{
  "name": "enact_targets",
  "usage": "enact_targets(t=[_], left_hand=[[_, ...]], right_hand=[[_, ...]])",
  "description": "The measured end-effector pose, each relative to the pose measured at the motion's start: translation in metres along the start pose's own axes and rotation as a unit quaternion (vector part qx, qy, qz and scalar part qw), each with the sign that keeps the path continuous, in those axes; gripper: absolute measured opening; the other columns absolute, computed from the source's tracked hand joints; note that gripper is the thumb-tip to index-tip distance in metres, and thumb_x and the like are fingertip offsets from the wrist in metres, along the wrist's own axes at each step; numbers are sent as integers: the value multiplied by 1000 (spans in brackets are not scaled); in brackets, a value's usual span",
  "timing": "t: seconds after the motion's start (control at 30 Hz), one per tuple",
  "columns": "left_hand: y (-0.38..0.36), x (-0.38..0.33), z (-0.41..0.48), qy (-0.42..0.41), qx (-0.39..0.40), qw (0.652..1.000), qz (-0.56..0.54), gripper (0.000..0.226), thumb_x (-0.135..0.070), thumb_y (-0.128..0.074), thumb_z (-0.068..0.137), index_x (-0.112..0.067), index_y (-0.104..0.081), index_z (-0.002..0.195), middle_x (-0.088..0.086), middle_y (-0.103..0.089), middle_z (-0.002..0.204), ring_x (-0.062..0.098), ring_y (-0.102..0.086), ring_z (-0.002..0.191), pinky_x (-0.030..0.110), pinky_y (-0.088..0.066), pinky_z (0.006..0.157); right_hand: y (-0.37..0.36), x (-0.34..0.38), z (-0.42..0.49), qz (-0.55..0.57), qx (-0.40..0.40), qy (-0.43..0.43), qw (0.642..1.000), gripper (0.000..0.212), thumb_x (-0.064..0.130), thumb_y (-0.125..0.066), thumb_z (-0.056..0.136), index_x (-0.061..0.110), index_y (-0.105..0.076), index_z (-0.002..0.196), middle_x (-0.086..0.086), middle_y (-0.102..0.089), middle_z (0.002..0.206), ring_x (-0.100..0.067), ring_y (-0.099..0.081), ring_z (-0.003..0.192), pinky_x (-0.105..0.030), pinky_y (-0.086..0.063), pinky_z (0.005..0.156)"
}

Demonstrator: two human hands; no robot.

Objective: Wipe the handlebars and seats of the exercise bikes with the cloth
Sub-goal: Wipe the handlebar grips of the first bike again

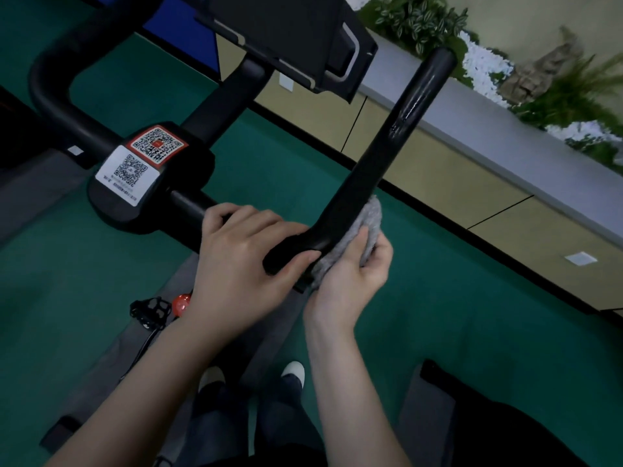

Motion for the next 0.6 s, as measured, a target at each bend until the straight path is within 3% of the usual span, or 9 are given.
enact_targets(t=[0.1,0.27,0.4,0.6], left_hand=[[0,0,0,-2,3,1000,4,27,-46,-62,86,-24,-73,96,-10,-67,85,14,-59,78,29,-25,86],[-1,-1,1,-1,12,1000,9,30,-48,-60,86,-23,-73,96,-9,-67,87,16,-59,79,31,-26,87],[-2,-2,2,3,23,1000,15,34,-50,-58,86,-21,-73,98,-9,-67,87,16,-59,80,32,-27,88],[-5,-11,5,-5,41,997,60,42,-54,-51,90,-20,-69,108,-7,-66,91,17,-61,87,38,-30,103]], right_hand=[[-7,-9,10,33,31,-60,997,12,8,-44,100,10,-54,94,-8,-59,88,-17,-57,80,-34,-49,77],[-16,-22,6,71,123,-155,978,13,12,-45,101,9,-54,93,-4,-63,80,-14,-59,73,-28,-51,70],[-16,-31,-8,72,182,-211,958,17,5,-42,100,7,-59,97,-14,-65,93,-24,-62,88,-38,-51,87],[-18,-24,7,51,199,-204,957,16,3,-43,100,3,-59,104,-15,-67,96,-26,-62,91,-39,-50,89]])
Point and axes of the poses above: each hand's wrist, its own z-axis towards the middle knuckle, its own y-axis out of the back of the hand, x = y × z, the point moved 9 cm from there along z, towards the middle knuckle
